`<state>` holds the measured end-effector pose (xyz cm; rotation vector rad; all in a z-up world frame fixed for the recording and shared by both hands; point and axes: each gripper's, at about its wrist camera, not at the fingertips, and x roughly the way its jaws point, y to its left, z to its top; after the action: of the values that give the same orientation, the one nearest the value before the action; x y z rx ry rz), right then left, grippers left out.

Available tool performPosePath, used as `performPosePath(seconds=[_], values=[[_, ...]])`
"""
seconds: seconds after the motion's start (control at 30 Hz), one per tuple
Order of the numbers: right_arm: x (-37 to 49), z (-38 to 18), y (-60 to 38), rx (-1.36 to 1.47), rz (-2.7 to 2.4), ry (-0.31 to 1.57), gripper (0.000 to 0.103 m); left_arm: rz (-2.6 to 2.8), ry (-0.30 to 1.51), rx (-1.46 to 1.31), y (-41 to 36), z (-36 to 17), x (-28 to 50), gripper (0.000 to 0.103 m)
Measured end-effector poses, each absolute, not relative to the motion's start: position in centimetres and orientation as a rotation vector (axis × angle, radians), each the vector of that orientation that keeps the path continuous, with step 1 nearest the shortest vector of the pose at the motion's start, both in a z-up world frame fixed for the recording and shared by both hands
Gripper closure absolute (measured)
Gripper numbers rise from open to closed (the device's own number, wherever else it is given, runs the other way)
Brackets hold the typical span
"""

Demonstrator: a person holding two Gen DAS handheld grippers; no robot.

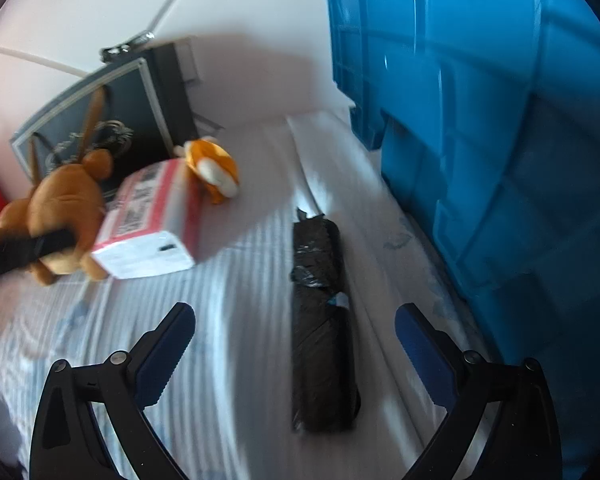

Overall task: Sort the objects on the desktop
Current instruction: 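Grasp the pink tissue pack with the left gripper while the right gripper grasps the black umbrella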

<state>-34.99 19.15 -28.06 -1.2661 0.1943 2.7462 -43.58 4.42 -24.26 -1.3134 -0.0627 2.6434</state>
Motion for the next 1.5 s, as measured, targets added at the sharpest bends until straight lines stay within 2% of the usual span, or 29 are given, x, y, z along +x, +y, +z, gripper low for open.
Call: performPosePath(seconds=[0.1,0.13,0.17,0.23,0.37,0.4,0.43,0.47,0.5,0.7,0.73,0.77,0.8,0.83,1.0,1.2,1.5], values=[[-35.7,-29.4,20.0,-1.287,2.724,0.217,0.001,2.598,-0.009,-1.4,7.2,-26.4,-46.7,0.024],[-35.8,-29.7,20.2,-1.291,2.717,0.22,0.001,2.579,0.011,-1.436,7.9,-27.4,-47.6,0.013],[-36.0,-29.9,20.4,-1.295,2.714,0.228,0.001,2.584,0.005,-1.424,8.4,-27.9,-48.1,0.008],[-36.3,-30.3,20.7,-1.312,2.709,0.243,0.001,2.583,0.042,-1.471,9.0,-28.9,-48.8,0.007],[-36.9,-30.8,21.2,-1.318,2.702,0.251,0.002,2.652,0.235,-1.442,10.5,-30.1,-48.4,0.007],[-37.0,-30.8,21.2,-1.322,2.7,0.254,0.005,2.658,0.23,-1.43,10.3,-30.1,-48.0,0.008],[-37.1,-30.9,21.3,-1.322,2.703,0.25,0.022,2.658,0.21,-1.424,10.0,-30.1,-47.4,0.009],[-37.2,-30.9,21.3,-1.324,2.703,0.242,0.044,2.656,0.194,-1.418,9.6,-30.1,-46.8,0.009],[-37.2,-31.0,21.3,-1.33,2.697,0.232,0.048,2.66,0.192,-1.409,9.3,-30.1,-46.0,0.009],[-37.7,-31.1,21.0,-1.328,2.707,0.161,0.047,2.679,0.19,-1.38,7.5,-30.3,-42.2,0.01],[-37.8,-31.1,20.9,-1.327,2.709,0.14,0.049,2.678,0.189,-1.376,7.3,-30.3,-41.5,0.01],[-37.9,-31.1,20.8,-1.326,2.707,0.121,0.06,2.671,0.185,-1.378,7.1,-30.2,-40.9,0.01],[-37.8,-30.9,20.7,-1.323,2.704,0.097,0.065,2.665,0.182,-1.378,7.1,-30.1,-40.5,0.01],[-37.6,-30.8,20.7,-1.326,2.713,0.104,0.067,2.663,0.183,-1.376,7.1,-30.0,-39.9,0.01],[-36.0,-29.2,20.0,-1.319,2.77,0.128,0.067,2.702,0.184,-1.34,6.4,-28.0,-36.8,0.01],[-32.1,-23.6,17.7,-1.181,2.912,0.116,0.067,2.822,0.144,-1.2,3.5,-21.7,-33.0,0.01],[-23.9,-8.8,14.8,-0.764,3.144,0.072,0.067,2.984,0.093,-0.896,0.3,-9.9,-24.8,0.01]])
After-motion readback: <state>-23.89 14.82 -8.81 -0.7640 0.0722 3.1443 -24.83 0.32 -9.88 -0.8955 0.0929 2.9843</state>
